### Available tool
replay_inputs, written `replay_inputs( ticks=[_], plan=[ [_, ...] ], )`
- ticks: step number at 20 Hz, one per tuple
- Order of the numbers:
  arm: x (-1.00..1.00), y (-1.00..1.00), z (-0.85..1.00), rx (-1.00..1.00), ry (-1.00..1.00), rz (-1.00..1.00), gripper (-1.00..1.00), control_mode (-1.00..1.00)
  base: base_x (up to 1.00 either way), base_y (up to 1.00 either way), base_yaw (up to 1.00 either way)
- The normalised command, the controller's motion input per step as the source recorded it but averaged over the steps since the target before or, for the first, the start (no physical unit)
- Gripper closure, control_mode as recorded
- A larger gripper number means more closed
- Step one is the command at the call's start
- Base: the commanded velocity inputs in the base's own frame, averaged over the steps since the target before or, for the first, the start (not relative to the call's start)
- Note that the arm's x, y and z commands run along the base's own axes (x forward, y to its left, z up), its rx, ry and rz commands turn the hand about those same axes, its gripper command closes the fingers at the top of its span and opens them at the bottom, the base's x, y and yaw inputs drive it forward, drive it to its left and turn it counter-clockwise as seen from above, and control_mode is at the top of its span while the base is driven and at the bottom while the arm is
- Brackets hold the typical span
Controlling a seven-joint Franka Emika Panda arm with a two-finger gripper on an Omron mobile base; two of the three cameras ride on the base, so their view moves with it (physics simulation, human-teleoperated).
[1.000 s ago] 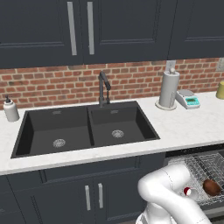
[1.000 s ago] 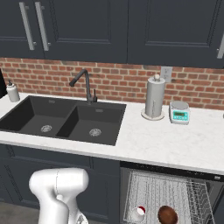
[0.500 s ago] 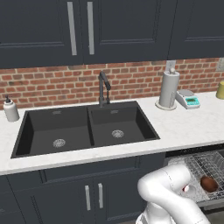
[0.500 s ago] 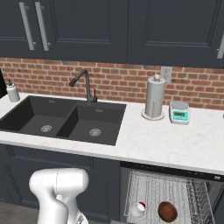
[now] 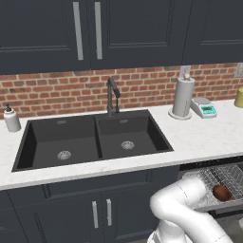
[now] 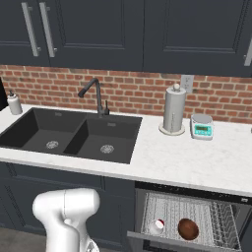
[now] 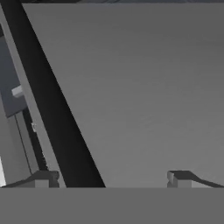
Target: Pick up the cup and bowl from the counter, place them in the dishwasher, and close the dishwasher door.
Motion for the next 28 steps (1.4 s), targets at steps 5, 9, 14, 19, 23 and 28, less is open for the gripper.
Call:
replay_inputs(
  ticks=[5, 9, 14, 19, 23, 28],
  plan=[
    [1.00, 0.00, 0.00, 0.01, -0.03, 0.17, -1.00, -1.00, 0.00, 0.00, 0.00],
    [1.00, 0.00, 0.00, 0.01, -0.01, 0.20, -1.00, -1.00, 0.00, 0.00, 0.00],
    [0.84, -0.10, -0.04, 0.00, -0.01, 0.29, -1.00, -1.00, 0.00, 0.00, 0.00],
    [0.76, -0.09, -0.04, 0.01, 0.00, 0.32, -1.00, -1.00, 0.00, 0.00, 0.00],
    [0.65, -0.07, -0.11, 0.03, 0.00, 0.31, -1.00, -1.00, 0.00, 0.00, 0.00],
    [0.54, -0.11, -0.20, 0.06, -0.01, 0.27, -1.00, -1.00, 0.00, 0.00, 0.00]
  ],
)
